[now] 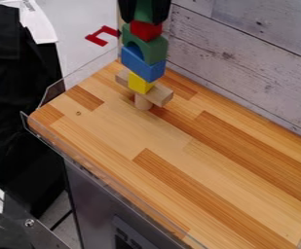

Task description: Remove the cube from the tower and put it in the middle of the table

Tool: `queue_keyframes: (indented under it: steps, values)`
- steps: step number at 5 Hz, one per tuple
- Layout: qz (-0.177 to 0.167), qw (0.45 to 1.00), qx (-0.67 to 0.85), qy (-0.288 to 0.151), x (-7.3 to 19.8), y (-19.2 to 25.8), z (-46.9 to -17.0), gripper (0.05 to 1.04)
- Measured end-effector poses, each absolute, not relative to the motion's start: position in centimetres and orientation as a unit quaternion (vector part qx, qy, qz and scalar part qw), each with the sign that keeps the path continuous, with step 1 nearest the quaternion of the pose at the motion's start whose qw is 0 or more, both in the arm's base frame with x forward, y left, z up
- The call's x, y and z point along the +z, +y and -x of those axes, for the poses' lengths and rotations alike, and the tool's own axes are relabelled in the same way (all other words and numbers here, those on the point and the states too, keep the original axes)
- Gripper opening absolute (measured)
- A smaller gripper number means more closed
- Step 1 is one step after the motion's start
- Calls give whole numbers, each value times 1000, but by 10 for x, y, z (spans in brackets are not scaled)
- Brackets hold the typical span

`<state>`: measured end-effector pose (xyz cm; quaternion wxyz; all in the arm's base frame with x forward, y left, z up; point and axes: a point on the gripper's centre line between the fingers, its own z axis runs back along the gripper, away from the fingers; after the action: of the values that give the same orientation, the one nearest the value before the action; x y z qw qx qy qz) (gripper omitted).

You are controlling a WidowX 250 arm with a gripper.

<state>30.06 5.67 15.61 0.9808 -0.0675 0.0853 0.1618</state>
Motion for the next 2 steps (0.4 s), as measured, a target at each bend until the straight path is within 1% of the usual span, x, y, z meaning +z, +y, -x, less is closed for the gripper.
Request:
queue_keyframes:
  steps: [1,2]
  values:
    - [48,984,155,69,179,55,-296,529]
    - [47,990,123,56,202,34,-287,529]
